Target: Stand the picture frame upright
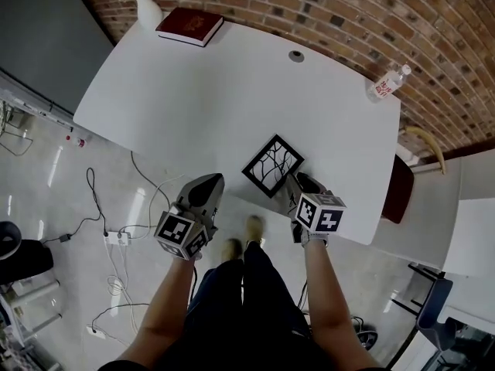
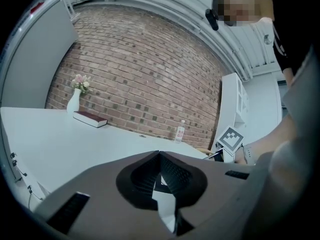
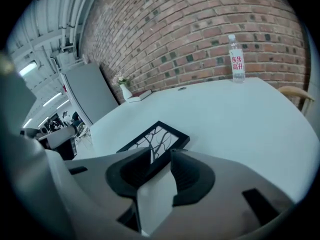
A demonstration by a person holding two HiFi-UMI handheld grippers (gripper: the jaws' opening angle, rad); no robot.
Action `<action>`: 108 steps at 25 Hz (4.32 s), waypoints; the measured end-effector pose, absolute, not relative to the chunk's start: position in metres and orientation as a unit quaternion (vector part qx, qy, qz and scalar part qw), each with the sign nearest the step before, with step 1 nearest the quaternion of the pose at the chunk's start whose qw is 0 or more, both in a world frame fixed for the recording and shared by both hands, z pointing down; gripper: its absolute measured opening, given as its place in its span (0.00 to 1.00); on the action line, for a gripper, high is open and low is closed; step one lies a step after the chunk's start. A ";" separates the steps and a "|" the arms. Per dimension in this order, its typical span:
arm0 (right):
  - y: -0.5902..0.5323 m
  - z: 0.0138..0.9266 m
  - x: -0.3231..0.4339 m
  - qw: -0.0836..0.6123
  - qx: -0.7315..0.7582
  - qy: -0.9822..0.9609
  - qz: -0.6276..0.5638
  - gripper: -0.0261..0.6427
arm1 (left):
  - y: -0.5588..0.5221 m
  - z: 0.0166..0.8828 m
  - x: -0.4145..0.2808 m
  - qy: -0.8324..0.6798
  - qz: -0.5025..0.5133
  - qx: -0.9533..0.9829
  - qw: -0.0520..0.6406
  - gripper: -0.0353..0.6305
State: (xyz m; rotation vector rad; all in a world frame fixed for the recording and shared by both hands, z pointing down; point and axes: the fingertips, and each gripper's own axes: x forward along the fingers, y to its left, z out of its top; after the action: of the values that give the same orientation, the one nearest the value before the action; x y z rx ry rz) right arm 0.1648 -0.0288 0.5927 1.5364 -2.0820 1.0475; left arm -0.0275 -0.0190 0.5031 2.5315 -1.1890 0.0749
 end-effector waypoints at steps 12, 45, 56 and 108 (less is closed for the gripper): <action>-0.057 0.623 0.170 0.231 0.546 -0.702 0.395 0.29 | -0.036 0.517 -0.020 -0.422 0.028 0.887 0.183 0.07; -0.049 0.621 0.116 0.259 0.472 -0.778 0.324 0.14 | 0.022 0.582 -0.011 -0.404 0.069 0.856 0.316 0.26; -0.036 0.622 0.097 0.259 0.462 -0.785 0.322 0.14 | 0.065 0.626 0.022 -0.310 0.060 0.813 0.490 0.37; -0.034 0.519 0.031 0.026 0.341 -0.848 0.405 0.23 | -0.001 0.513 -0.043 -0.160 -0.062 0.863 0.475 0.17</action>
State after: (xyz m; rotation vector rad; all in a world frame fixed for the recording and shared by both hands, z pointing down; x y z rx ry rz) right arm 0.0314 -0.0343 0.5193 1.0551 -2.6199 1.2527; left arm -0.0428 -0.0014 0.5129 2.1098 -0.3917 -0.1517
